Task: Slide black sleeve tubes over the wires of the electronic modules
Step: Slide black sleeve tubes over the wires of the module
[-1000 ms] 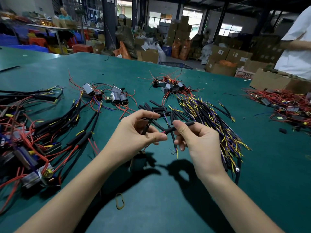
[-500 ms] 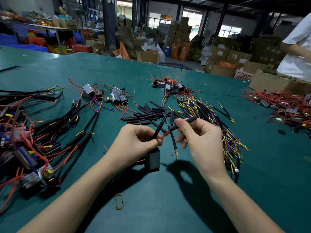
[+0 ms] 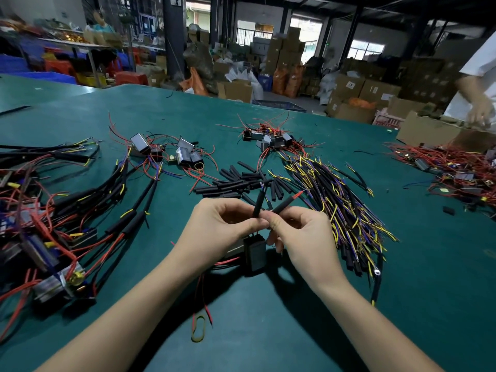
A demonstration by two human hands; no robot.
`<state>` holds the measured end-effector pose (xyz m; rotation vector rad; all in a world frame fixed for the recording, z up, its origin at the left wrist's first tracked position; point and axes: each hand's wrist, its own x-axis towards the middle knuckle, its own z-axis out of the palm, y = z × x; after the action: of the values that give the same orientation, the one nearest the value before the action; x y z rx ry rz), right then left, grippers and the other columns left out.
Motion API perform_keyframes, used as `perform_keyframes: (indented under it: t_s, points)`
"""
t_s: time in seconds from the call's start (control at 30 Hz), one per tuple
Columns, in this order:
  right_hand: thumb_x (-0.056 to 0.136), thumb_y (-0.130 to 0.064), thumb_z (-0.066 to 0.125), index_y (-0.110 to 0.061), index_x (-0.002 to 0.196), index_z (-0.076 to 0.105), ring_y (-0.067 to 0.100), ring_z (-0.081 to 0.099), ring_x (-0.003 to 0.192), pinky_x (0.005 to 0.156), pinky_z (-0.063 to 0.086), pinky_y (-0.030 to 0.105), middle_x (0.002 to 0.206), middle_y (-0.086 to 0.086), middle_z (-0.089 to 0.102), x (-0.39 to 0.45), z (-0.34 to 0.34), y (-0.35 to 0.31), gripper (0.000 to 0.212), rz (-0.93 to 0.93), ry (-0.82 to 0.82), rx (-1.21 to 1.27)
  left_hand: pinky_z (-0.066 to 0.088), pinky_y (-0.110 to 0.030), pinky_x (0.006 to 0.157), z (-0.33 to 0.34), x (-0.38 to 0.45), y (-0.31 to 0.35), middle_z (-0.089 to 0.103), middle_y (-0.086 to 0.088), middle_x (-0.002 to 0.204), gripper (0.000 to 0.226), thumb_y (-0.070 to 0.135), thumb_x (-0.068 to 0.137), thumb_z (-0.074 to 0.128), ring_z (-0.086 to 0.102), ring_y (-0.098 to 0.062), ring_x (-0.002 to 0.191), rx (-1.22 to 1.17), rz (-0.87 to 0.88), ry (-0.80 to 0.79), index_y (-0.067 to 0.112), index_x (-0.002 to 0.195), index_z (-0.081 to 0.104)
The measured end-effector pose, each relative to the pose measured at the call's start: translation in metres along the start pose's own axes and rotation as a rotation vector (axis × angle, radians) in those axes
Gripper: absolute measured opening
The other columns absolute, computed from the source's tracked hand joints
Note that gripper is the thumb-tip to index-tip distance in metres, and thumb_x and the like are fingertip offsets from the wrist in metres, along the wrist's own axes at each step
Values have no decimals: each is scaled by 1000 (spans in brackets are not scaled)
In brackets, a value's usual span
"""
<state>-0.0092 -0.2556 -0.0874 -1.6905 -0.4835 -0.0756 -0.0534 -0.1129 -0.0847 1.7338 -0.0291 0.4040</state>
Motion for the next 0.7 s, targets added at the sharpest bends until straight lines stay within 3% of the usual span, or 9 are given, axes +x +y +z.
perform_keyframes:
  t_s: [0.1,0.23,0.37,0.5,0.7]
  points:
    - [87,-22,66,-4,73,70,16,50,46,49,41,22,55,8,62,1,0,0,23,42,7,151,55,-28,70,-1,1,-1,74,3,73,12,10,74,78,63,-3,65,29,-10,10,22,75,76]
    - [88,-17,63,-1,85,68,14,56,55,50,44,19,64,4,62,3,-3,-3,17,52,50,323,36,-7,48,-3,3,-2,64,13,54,14,7,77,75,49,6,44,115,-16,-7,19,70,72]
    - [72,-28,69,-5,77,70,11,51,55,52,41,16,62,2,60,3,-2,-5,24,163,18,464,50,-17,61,-5,5,-3,70,3,66,13,8,70,81,59,-3,59,38,-43,-58,14,72,71]
    - [69,-23,71,-6,72,70,8,46,51,48,38,14,59,3,55,0,5,2,17,266,-31,584,54,-22,66,-4,4,-8,69,0,65,16,8,65,81,63,-9,61,-1,-113,-98,11,70,66]
    - [65,-35,72,-15,77,78,7,47,61,59,35,21,68,-1,63,-3,9,12,23,279,-124,389,55,-42,80,-6,5,-11,70,-13,76,19,1,71,77,66,-20,70,-61,-120,-119,8,74,60]
